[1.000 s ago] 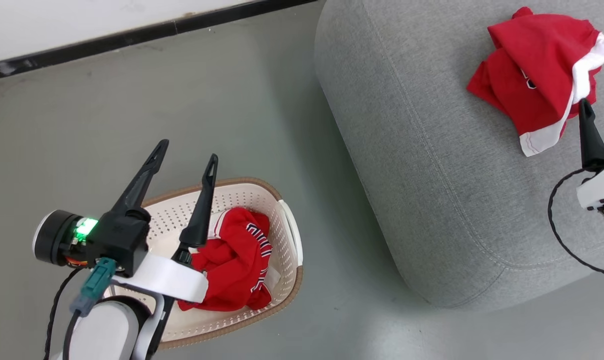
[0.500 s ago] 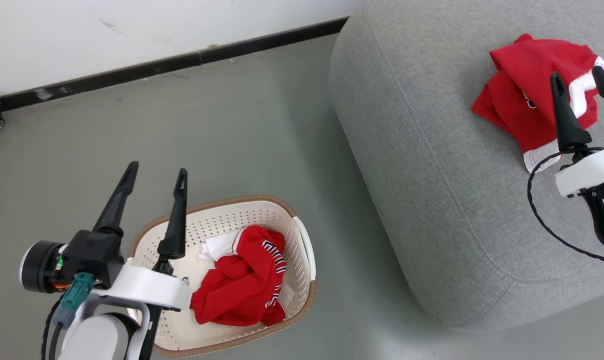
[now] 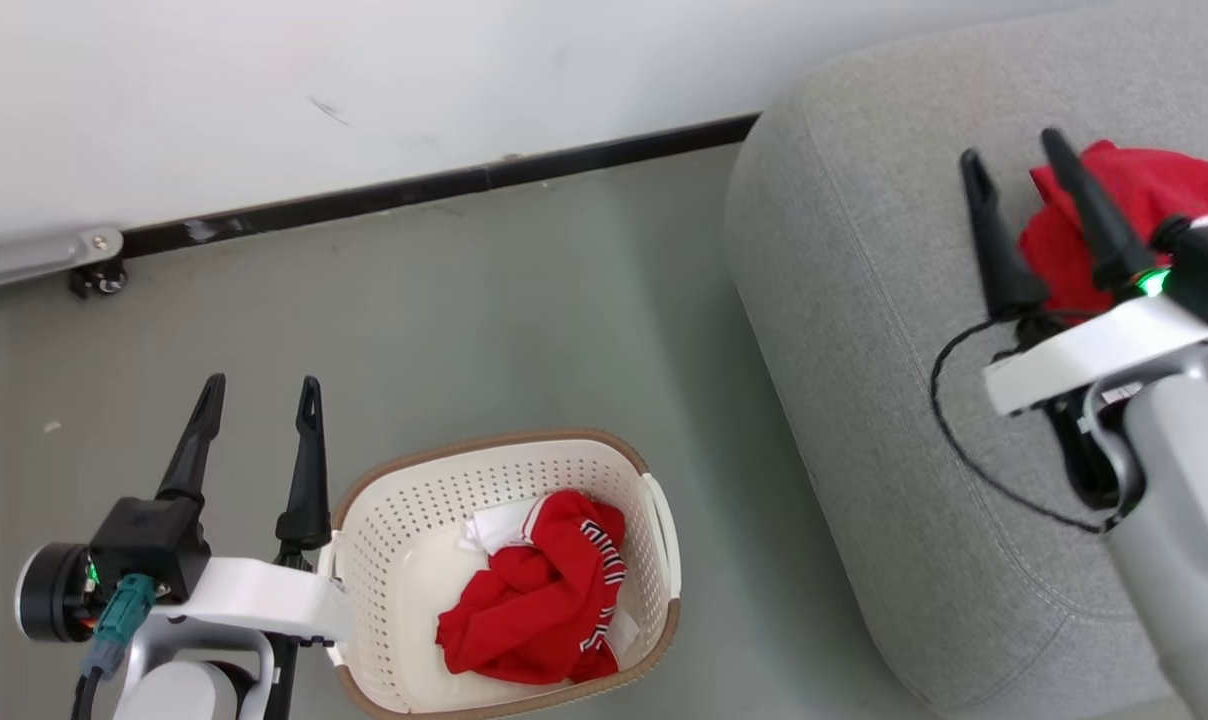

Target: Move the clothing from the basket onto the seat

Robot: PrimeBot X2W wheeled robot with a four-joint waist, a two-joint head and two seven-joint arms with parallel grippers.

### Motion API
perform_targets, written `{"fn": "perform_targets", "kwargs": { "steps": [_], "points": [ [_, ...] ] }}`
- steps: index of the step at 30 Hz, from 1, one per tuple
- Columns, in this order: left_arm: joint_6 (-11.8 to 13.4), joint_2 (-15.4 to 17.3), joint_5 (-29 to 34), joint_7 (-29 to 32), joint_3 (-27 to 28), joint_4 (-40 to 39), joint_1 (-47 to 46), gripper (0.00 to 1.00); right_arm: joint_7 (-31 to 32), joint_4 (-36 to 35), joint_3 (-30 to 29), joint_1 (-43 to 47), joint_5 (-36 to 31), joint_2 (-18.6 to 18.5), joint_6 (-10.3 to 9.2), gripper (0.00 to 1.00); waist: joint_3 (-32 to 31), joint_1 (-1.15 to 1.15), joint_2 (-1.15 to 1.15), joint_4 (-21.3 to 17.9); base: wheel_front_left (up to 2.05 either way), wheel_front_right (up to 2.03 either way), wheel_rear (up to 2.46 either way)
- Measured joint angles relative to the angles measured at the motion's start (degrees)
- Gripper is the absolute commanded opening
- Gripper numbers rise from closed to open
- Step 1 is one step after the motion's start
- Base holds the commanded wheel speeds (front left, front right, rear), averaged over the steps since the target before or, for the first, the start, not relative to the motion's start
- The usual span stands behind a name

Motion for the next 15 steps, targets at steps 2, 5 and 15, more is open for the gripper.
{"fn": "perform_targets", "kwargs": {
  "steps": [2, 5, 15],
  "points": [
    [0.38, -0.53, -0.35, -0.34, 0.08, 0.69, 0.37, 1.0, -0.01, -0.74, 0.1, 1.42, -0.73, 1.23, 0.0, 1.0, -0.79, 0.0, 0.0, 0.65, 0.0, 0.0, 0.0],
    [0.57, -0.82, -0.57, -0.57, 0.57, 1.53, 1.23, 1.0, -0.05, -1.49, 0.09, 3.74, -1.19, 3.27, 0.0, 1.0, -2.01, 0.0, 0.0, 1.6, 0.0, 0.0, 0.0],
    [0.88, -2.52, -1.52, -1.14, 0.52, 4.3, 3.83, 1.0, -0.05, -3.24, -3.08, 12.59, -3.76, 7.69, 0.0, 1.0, -6.15, 0.0, 0.0, 4.24, 0.0, 0.0, 0.0]
  ]
}}
